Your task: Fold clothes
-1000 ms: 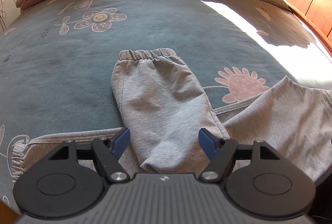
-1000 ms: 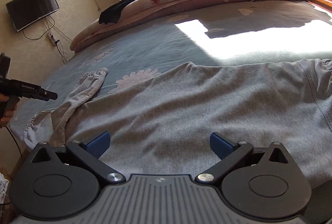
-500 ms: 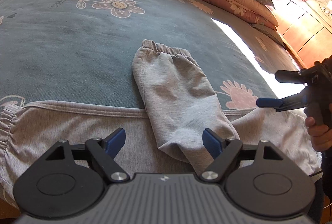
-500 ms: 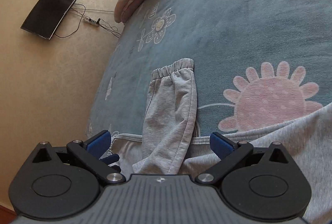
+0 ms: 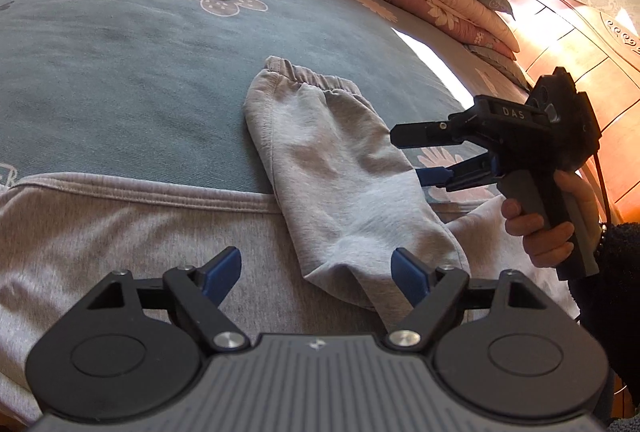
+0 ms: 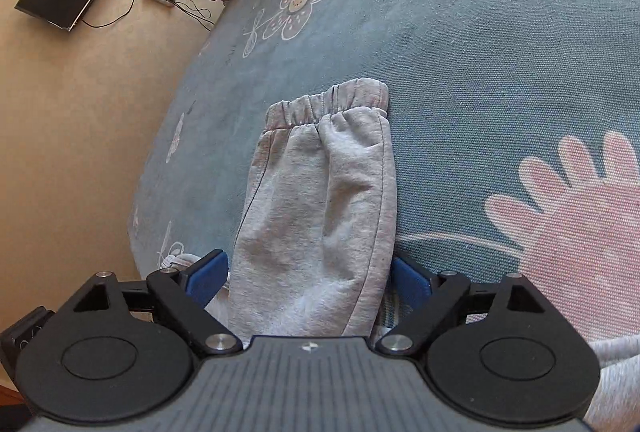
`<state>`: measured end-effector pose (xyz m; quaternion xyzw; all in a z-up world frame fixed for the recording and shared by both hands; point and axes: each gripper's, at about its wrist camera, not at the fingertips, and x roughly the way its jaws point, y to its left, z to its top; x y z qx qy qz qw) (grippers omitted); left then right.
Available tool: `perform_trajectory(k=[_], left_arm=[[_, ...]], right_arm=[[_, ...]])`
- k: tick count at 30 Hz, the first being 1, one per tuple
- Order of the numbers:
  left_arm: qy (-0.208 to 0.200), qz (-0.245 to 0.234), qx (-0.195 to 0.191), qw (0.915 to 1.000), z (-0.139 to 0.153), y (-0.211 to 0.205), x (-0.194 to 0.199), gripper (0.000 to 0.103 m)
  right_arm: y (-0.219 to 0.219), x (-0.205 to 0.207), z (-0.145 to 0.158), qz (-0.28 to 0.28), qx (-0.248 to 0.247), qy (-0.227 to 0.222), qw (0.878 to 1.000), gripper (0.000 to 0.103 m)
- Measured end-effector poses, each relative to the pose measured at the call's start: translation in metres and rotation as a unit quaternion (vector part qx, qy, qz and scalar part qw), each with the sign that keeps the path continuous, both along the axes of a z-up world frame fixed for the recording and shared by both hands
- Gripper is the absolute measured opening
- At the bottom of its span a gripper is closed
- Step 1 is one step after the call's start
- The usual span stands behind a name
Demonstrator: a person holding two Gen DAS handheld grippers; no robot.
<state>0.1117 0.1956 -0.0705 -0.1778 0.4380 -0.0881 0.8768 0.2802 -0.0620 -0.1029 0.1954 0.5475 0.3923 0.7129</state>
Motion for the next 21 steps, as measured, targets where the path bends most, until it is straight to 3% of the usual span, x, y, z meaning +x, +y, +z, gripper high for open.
perform_trajectory(k=[1,3,4,5,8,11,15,18,21], left_arm=[[0.001,0.001,-0.004,1.0000,-0.001,0.001,-0.001,0.082],[0.004,0.002,-0.017,0.9998,-0.003,0.003,-0.004,0.082],[0.006,0.001,-0.029,0.9996,-0.004,0.005,-0.006,0.082],[0.008,0.002,-0.051,0.9987,-0.006,0.008,-0.008,0.082],[0.005,0.008,-0.148,0.9889,-0.012,0.023,-0.014,0.089],[-0.001,0.031,-0.205,0.9782,-0.017,0.037,-0.020,0.091],[-0.009,0.061,-0.281,0.9578,-0.023,0.057,-0.027,0.091],[-0.011,0.078,-0.320,0.9441,-0.030,0.069,-0.034,0.092],[-0.011,0.100,-0.332,0.9377,-0.037,0.079,-0.042,0.098]], right_arm=[[0.004,0.000,0.001,0.002,-0.010,-0.007,1.000,0.076],[0.005,-0.003,0.005,0.005,-0.009,-0.010,1.000,0.042],[0.005,-0.004,0.008,0.006,-0.005,-0.010,1.000,0.031],[0.004,-0.006,0.011,0.007,-0.001,-0.009,1.000,0.008],[0.003,-0.010,0.018,0.010,0.011,-0.008,1.000,0.008],[0.003,-0.017,0.029,0.018,0.029,-0.009,0.999,0.008],[0.016,-0.044,0.055,0.067,0.073,-0.018,0.995,0.008],[0.032,-0.066,0.071,0.111,0.098,-0.023,0.989,0.008],[0.052,-0.091,0.071,0.156,0.087,-0.028,0.984,0.008]])
